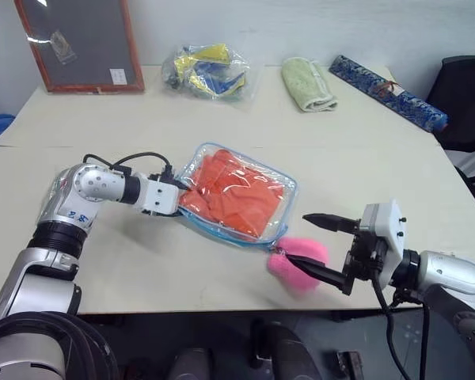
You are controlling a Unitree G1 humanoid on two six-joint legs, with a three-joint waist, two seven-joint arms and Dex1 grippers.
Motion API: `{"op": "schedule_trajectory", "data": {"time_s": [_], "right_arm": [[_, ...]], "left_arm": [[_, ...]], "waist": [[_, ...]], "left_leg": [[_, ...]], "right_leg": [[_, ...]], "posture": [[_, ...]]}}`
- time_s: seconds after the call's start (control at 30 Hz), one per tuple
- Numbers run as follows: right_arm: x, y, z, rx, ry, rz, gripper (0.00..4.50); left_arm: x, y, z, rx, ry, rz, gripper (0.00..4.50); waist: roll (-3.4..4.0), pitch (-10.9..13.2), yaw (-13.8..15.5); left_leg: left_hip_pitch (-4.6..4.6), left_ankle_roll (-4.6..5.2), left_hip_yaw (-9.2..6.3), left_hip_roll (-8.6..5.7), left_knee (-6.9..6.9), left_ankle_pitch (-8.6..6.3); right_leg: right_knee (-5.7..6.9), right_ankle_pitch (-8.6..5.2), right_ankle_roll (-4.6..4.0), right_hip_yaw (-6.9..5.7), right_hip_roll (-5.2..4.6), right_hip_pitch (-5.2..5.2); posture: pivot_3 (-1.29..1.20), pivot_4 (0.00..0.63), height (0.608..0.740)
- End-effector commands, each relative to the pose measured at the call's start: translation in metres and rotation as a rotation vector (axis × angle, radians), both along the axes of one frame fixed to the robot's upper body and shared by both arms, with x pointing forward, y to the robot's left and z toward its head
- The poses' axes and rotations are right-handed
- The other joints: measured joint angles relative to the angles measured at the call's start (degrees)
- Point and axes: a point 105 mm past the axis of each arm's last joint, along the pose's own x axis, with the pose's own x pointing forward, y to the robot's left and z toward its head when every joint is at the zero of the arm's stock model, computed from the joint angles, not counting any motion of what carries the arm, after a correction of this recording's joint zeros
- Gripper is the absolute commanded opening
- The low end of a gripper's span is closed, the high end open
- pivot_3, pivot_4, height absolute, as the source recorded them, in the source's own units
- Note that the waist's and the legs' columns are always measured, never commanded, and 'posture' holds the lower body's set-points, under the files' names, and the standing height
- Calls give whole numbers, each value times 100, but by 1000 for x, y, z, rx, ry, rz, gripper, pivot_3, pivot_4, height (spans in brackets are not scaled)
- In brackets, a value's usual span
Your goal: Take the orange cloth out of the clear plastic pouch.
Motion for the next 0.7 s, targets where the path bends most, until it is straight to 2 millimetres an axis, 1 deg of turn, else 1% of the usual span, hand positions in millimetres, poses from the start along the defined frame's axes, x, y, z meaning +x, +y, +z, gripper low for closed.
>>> {"op": "schedule_trajectory", "data": {"time_s": [0.03, 0.1, 0.17, 0.2, 0.33, 0.47, 0.53, 0.6, 0.7], "right_arm": [[-6, 0, 12, 3, -60, 12, 4500], [-6, 0, 11, -2, -57, 16, 4500], [-7, 0, 10, -5, -54, 20, 4500], [-7, 0, 10, -6, -52, 23, 4500], [-7, 1, 9, -12, -48, 35, 4500], [-3, -1, 8, -7, -47, 13, 4500], [-3, -1, 8, -6, -43, 16, 4500], [-2, -1, 7, -10, -39, 13, 4500], [1, -2, 5, -23, -35, -10, 4500]], "left_arm": [[-6, 2, -3, -18, 32, -6, 1436], [-13, 0, -10, -43, 73, 15, 814], [-15, 0, -14, -72, 97, 67, 194], [-16, -1, -16, -97, 106, 99, 56], [-22, -10, -21, -208, 167, 240, 56], [-34, -28, -19, -308, 207, 392, 56], [-48, -44, -17, -324, 236, 388, 56], [-59, -55, -14, -311, 225, 373, 56], [-64, -60, -11, -274, 179, 359, 56]], "waist": [[0, 0, -3], [0, 0, -18], [0, 0, -25], [0, -1, -22], [-1, -1, -10], [-1, -1, -3], [-2, -1, 11], [-2, -2, 10], [-2, -2, 9]], "left_leg": [[3, 1, -1, 0, 0, 0], [15, 1, -7, 1, 0, 0], [18, 1, -8, 5, -1, 0], [18, 1, -9, 5, -1, 0], [20, 2, -10, 4, -1, 0], [23, 3, -8, 3, -1, -1], [22, 3, -11, 2, -1, -1], [20, 2, -13, 2, -1, 0], [21, 1, -13, 1, -1, 0]], "right_leg": [[-4, 0, 0, 3, -1, 1], [-1, 0, 0, 11, 0, 8], [7, 0, 0, 12, 1, 8], [23, 0, 0, 12, 1, 8], [22, 0, 0, 15, -2, 10], [18, 0, 1, 20, -2, 12], [17, -1, 2, 21, -3, 12], [10, 0, 2, 21, -1, 12], [1, 0, 1, 24, -1, 12]], "posture": [[0, 150, 740], [0, 150, 740], [0, 150, 740], [0, 150, 740], [0, 150, 740], [0, 150, 740], [0, 150, 740], [0, 150, 740], [0, 150, 740]]}}
